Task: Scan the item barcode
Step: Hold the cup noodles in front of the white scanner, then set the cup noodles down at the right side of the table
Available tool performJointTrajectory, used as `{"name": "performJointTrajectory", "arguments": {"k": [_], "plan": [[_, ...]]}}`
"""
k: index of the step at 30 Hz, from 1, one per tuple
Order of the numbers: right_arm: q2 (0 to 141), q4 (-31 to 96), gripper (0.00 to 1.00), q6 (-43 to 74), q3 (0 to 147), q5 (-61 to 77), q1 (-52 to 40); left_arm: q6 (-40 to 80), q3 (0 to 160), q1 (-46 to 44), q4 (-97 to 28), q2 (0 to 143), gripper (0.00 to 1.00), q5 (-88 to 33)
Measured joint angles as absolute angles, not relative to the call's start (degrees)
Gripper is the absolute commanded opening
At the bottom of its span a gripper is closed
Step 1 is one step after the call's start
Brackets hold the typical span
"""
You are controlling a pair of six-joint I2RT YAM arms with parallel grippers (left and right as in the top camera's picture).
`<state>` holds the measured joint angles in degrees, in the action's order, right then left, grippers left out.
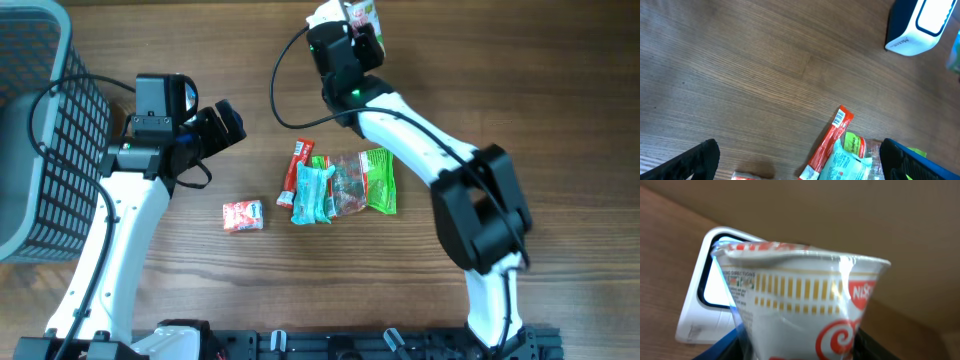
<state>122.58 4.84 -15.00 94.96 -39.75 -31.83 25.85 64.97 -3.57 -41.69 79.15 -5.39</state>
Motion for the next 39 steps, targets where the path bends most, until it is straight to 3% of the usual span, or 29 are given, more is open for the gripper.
{"name": "performJointTrajectory", "arguments": {"k": [6, 10, 16, 18, 19, 20, 26, 29, 32, 39], "plan": [[98.06, 34.63, 0.57, -2.42, 96.07, -30.22, -26.0, 25.85, 64.97, -3.57, -41.67, 79.15, 1.0, -5.37], [94.67, 55.72, 0.57, 5.45, 95.68, -17.5, -11.4, 25.85, 64.97, -3.57, -41.67, 79.15, 1.0, -5.37], [98.48, 57.25, 0.58, 7.53, 79.85, -7.9, 3.2, 25.85, 64.97, -3.57, -41.69, 79.15, 1.0, -5.37], [98.8, 55.88, 0.8, 7.53, 75.81, -7.4, 5.15, 25.85, 64.97, -3.57, -41.71, 79.15, 1.0, -5.37], [98.8, 55.61, 0.86, 7.66, 74.67, -7.25, 5.8, 25.85, 64.97, -3.57, -41.71, 79.15, 1.0, -5.37], [98.8, 55.37, 0.99, 7.7, 74.04, -7.16, 6.11, 25.85, 64.97, -3.57, -41.71, 79.15, 1.0, -5.37], [99.04, 59.53, 1.0, 7.7, 75.18, -4.34, 6.11, 25.85, 64.97, -3.57, -41.76, 79.15, 1.0, -5.39], [98.54, 66.26, 1.0, 3.86, 84.14, 13.13, 6.02, 25.85, 64.97, -3.57, -41.67, 79.15, 1.0, -5.39], [96.73, 70.08, 1.0, 1.65, 85.6, 21.19, 2.46, 25.85, 64.97, -3.57, -41.69, 79.15, 1.0, -5.37], [96.73, 59.27, 1.0, 9.78, 77.49, 21.3, -12.29, 25.85, 64.97, -3.57, -41.74, 79.15, 1.0, -5.39]]}}
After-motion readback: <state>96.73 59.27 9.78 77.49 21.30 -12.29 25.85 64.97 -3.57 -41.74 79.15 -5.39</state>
